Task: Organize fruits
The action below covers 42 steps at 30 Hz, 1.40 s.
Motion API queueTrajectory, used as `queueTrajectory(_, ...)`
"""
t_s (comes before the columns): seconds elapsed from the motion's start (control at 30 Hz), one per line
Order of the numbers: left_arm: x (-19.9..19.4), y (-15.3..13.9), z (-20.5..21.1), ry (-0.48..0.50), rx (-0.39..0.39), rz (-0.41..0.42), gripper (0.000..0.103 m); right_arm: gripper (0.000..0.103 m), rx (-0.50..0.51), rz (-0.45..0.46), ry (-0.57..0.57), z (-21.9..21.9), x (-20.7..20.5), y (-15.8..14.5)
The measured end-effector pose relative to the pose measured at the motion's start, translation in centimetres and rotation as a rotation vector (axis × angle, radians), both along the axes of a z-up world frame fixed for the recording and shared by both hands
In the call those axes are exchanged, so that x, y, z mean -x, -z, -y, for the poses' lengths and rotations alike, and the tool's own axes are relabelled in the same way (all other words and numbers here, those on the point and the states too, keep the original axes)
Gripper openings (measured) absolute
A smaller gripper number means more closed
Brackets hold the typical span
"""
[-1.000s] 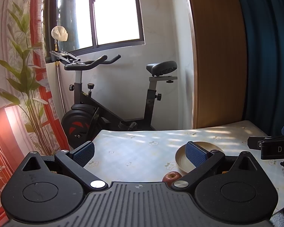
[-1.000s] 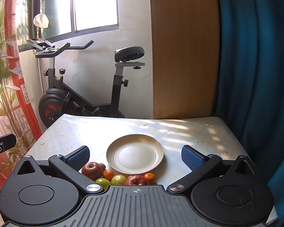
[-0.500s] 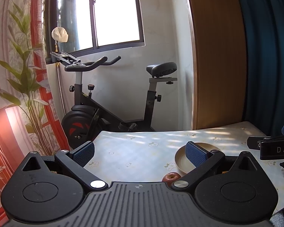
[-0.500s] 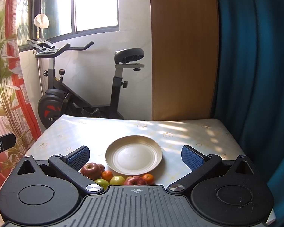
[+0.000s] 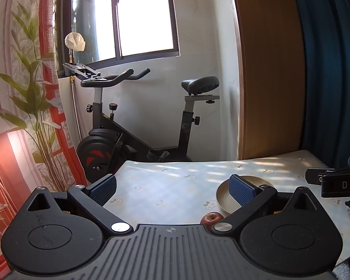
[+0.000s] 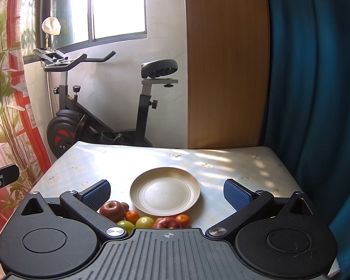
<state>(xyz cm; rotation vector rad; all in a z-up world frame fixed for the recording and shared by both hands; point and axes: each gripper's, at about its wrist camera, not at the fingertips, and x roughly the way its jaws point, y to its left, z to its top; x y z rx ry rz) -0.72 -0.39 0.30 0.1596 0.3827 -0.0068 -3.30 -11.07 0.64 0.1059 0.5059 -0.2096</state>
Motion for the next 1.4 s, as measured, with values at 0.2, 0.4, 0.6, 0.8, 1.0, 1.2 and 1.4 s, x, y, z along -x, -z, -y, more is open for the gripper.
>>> queueTrajectory(0.2, 0.1, 0.0, 0.1, 0.004, -0.001, -0.002, 0.103, 0.103, -0.001, 0.001, -0.001, 0.0, 0.1, 0.0)
queueTrajectory(0.4, 0.0, 0.0, 0.1, 0.002, 0.001, -0.004, 0.103, 0.103, 0.0, -0.005, -0.006, -0.1, 0.1, -0.2)
queueTrajectory(0.6, 0.0, 0.0, 0.1, 0.001, 0.003, -0.004, 0.103, 0.103, -0.008, -0.003, -0.007, 0.0, 0.0, -0.1)
queueTrajectory(0.8, -0.3, 0.2, 0.0, 0.009, 0.006, -0.019, 0.103, 0.103, -0.021, -0.001, -0.015, 0.0, -0.1, 0.2)
queueTrajectory(1.0, -1.4, 0.1, -0.2, -0.003, -0.015, -0.007, 0.103, 0.103, -0.021, 0.06, -0.079, 0.0, -0.1, 0.3)
queueTrajectory(1.2, -4.6, 0.5, -0.8, -0.002, -0.031, -0.01, 0.103, 0.103, -0.031, 0.087, -0.085, 1.3, -2.9, 1.8)
queueTrajectory(1.4, -7.7, 3.6, -1.2, 0.005, -0.045, -0.025, 0.103, 0.103, -0.022, 0.156, 0.004, 2.3, -5.4, 5.3)
